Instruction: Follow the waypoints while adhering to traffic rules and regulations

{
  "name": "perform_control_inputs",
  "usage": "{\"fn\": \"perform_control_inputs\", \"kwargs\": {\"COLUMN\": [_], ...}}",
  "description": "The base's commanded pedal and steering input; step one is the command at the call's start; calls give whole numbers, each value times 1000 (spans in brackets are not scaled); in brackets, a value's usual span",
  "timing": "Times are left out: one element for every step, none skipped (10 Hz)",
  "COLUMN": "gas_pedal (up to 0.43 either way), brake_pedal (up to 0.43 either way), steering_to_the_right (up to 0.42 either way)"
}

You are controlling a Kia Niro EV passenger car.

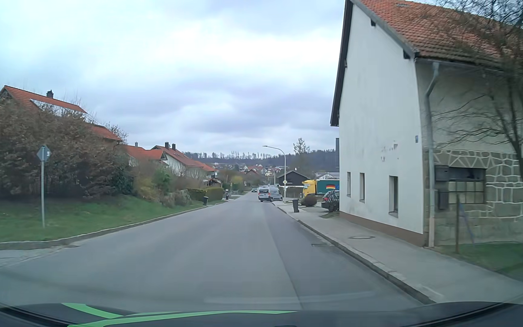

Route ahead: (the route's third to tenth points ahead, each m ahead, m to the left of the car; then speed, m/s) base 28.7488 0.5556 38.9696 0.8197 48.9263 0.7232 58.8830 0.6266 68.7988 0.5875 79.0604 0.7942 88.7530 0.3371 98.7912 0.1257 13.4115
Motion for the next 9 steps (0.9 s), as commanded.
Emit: {"fn": "perform_control_inputs", "kwargs": {"gas_pedal": [0, 0, 0, 0, 0, 0, 0, 0, 0], "brake_pedal": [79, 79, 79, 73, 67, 61, 55, 30, 6], "steering_to_the_right": [-4, -4, -4, -4, -4, -4, -4, -4, -3]}}
